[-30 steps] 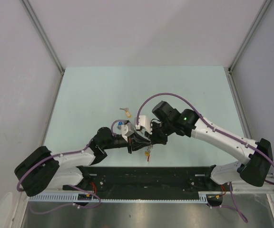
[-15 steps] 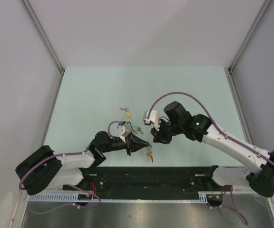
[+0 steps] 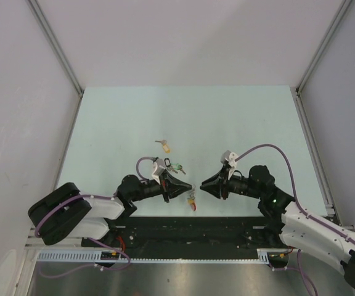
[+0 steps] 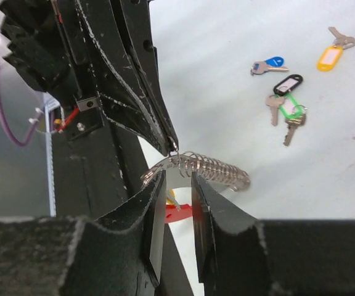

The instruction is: Put the keys on the keyring

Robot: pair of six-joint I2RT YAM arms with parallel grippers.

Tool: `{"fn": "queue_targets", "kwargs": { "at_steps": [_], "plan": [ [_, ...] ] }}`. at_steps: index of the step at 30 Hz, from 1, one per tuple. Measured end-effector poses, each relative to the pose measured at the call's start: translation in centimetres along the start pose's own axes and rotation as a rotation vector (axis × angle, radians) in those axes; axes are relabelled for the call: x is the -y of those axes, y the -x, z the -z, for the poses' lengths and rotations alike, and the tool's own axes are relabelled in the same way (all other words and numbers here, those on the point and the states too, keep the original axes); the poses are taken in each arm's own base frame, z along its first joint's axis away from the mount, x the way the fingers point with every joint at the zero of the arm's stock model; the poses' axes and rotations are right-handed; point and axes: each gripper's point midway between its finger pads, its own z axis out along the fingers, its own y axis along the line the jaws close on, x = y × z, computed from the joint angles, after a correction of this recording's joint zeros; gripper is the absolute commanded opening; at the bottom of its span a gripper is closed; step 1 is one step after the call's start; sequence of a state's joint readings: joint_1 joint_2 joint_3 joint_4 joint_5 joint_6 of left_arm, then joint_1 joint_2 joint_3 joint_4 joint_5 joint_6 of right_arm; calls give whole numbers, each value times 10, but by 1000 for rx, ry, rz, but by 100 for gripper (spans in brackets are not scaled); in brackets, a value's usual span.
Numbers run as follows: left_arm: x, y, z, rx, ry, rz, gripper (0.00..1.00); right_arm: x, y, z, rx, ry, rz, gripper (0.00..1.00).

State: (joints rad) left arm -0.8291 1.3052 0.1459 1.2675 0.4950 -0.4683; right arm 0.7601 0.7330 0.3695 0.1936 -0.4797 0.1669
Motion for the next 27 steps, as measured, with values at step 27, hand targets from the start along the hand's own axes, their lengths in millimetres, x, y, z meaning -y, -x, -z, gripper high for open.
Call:
{"fn": "queue_targets", "kwargs": {
  "at_steps": [27],
  "plan": [
    [-4, 4, 1, 22, 29, 8, 0, 0, -5, -17, 233, 10, -123, 28]
  ]
}}
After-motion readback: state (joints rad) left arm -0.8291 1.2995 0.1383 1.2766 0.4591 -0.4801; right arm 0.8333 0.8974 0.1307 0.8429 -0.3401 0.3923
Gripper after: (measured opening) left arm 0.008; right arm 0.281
